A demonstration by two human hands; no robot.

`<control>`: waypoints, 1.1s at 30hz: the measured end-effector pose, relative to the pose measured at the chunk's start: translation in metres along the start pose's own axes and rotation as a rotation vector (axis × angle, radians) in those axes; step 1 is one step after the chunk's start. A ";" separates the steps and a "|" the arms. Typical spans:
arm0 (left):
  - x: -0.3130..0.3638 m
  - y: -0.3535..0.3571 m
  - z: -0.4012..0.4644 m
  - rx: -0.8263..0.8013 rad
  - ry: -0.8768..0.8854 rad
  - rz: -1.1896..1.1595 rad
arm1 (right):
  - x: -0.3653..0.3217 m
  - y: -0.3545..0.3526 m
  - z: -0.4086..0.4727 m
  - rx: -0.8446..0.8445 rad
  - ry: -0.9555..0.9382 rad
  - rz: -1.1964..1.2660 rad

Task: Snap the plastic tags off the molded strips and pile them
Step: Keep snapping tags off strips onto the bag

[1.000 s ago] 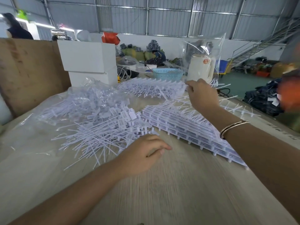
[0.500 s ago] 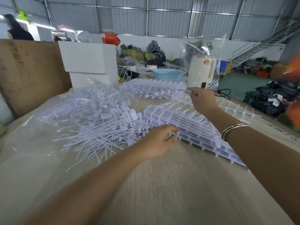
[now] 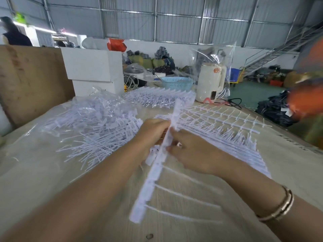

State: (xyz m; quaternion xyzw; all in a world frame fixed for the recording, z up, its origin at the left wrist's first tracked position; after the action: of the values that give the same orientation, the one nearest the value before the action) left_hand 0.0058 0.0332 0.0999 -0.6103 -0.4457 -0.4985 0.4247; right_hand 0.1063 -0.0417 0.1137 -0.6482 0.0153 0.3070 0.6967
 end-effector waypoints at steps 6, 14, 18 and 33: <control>-0.008 -0.015 -0.013 -0.182 0.010 0.336 | -0.013 0.009 -0.023 -0.020 -0.093 0.003; -0.035 -0.030 -0.029 -0.525 -0.102 0.059 | -0.008 0.044 -0.025 0.131 -0.126 -0.673; -0.040 -0.053 -0.044 -0.445 -0.050 0.317 | -0.004 0.035 -0.024 0.223 -0.090 -0.756; -0.038 -0.102 -0.059 -0.505 0.059 0.389 | -0.032 -0.022 -0.013 0.481 -0.064 -0.778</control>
State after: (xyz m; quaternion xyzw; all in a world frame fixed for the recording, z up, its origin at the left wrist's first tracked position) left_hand -0.1105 -0.0031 0.0781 -0.7556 -0.1700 -0.5203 0.3598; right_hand 0.0952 -0.0659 0.1450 -0.4157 -0.1797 0.0303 0.8911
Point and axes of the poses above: each hand's wrist, its own z-axis towards the middle knuckle, its own y-axis out of the palm, x = y × z, the point moved 3 cm from there along z, towards the middle knuckle, and after that the axes turned 10 degrees about -y, right-handed, at the moved point
